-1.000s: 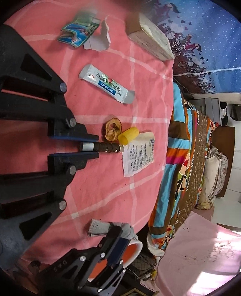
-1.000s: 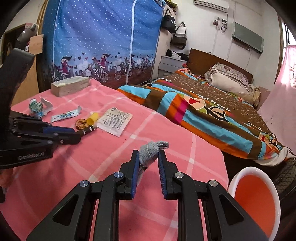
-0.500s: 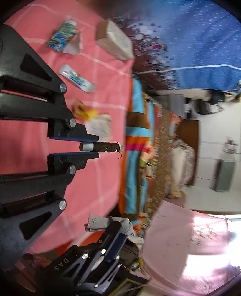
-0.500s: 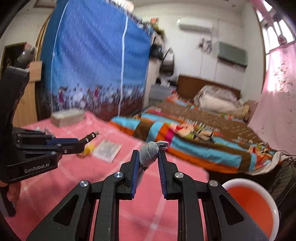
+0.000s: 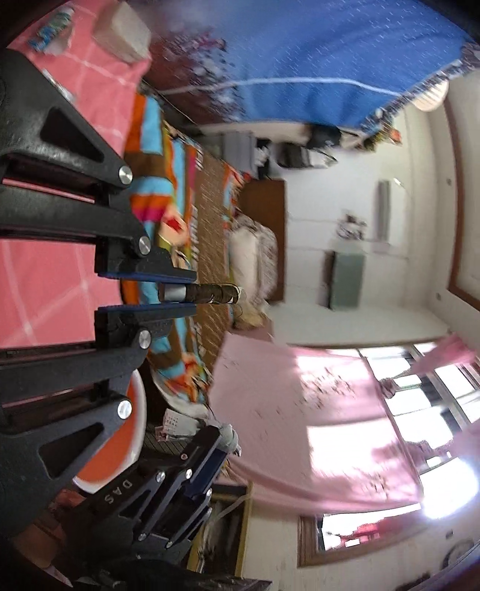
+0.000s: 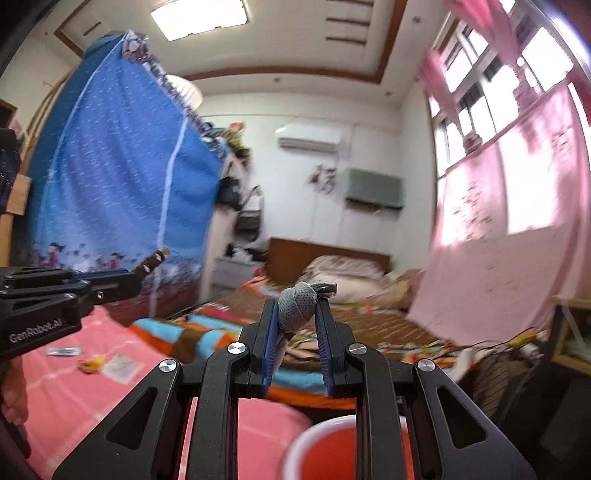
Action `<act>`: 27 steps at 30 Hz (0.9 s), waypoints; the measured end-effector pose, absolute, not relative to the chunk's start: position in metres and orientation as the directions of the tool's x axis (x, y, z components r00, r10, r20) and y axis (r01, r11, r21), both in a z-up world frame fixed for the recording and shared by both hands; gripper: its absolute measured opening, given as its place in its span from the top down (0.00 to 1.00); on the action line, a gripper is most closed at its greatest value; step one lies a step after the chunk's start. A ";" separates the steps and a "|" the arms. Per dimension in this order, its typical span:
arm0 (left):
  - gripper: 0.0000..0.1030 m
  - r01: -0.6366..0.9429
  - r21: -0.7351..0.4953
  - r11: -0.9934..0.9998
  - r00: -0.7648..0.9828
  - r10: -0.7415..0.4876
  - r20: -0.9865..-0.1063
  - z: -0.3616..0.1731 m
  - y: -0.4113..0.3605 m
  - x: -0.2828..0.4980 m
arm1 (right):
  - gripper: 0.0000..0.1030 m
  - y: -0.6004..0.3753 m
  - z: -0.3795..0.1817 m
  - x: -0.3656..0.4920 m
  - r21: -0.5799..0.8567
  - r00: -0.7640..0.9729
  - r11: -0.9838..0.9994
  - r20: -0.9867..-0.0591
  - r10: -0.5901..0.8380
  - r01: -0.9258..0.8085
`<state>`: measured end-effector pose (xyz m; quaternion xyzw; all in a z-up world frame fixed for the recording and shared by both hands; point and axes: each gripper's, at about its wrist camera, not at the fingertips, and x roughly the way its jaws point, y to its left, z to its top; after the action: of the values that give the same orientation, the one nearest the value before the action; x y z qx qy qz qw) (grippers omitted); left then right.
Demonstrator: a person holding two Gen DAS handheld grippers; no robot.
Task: Collect trash
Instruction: 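Carry the cloth scrap and brown stick over the orange bucket with both tools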
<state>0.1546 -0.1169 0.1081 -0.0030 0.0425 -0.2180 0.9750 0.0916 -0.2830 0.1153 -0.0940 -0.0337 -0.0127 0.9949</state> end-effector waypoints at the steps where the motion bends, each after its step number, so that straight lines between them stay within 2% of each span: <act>1: 0.56 0.445 -0.013 0.895 0.893 -0.445 -0.057 0.110 -0.125 0.152 | 0.82 -0.288 0.116 0.089 -0.189 0.996 0.980 0.080 -0.040 0.054; 5: 0.56 0.500 0.017 0.866 0.866 -0.500 -0.026 0.113 -0.149 0.148 | 0.82 -0.308 0.117 0.087 -0.175 0.992 0.978 0.084 -0.098 0.112; 10: 0.56 0.557 0.025 0.830 0.830 -0.556 -0.049 0.112 -0.177 0.148 | 0.82 -0.331 0.116 0.088 -0.141 0.988 0.979 0.052 -0.144 0.150; 15: 0.56 0.610 -0.022 0.792 0.783 -0.607 -0.133 0.101 -0.197 0.157 | 0.82 -0.342 0.113 0.093 -0.135 0.985 0.976 -0.015 -0.172 0.169; 22: 0.56 0.618 -0.118 0.777 0.719 -0.619 -0.316 0.076 -0.224 0.184 | 0.82 -0.354 0.102 0.109 -0.138 0.964 0.973 -0.166 -0.208 0.186; 27: 0.56 0.607 -0.192 0.771 0.672 -0.627 -0.394 0.059 -0.233 0.198 | 0.82 -0.362 0.092 0.121 -0.138 0.941 0.974 -0.267 -0.209 0.177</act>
<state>0.1982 -0.2333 0.0592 -0.0225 0.2236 -0.3373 0.9142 0.1212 -0.3621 0.0920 -0.0562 0.1416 -0.0983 0.9834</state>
